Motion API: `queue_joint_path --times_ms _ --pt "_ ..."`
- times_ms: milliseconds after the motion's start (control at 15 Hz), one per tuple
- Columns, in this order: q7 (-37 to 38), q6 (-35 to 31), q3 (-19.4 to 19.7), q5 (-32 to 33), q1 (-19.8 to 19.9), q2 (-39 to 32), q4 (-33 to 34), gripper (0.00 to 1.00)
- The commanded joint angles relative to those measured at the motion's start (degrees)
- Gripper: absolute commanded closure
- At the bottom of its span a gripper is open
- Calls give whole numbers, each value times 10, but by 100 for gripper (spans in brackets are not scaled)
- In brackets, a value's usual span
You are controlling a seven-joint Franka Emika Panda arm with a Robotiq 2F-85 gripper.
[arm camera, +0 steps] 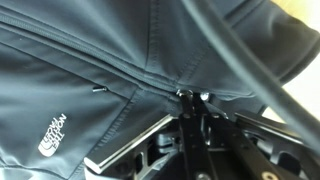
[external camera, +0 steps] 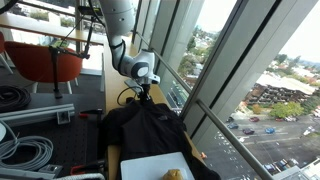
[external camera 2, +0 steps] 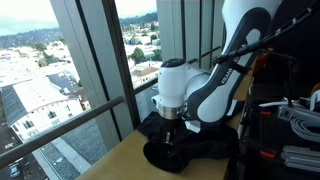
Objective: Close the zip of the jersey
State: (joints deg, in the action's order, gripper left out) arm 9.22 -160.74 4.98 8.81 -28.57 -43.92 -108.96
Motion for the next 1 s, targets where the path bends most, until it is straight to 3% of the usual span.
queue_joint_path --times_ms 0,933 --pt "32 14 0 18 -22 -8 25 98" --pt "45 35 -2 31 -45 -21 54 98"
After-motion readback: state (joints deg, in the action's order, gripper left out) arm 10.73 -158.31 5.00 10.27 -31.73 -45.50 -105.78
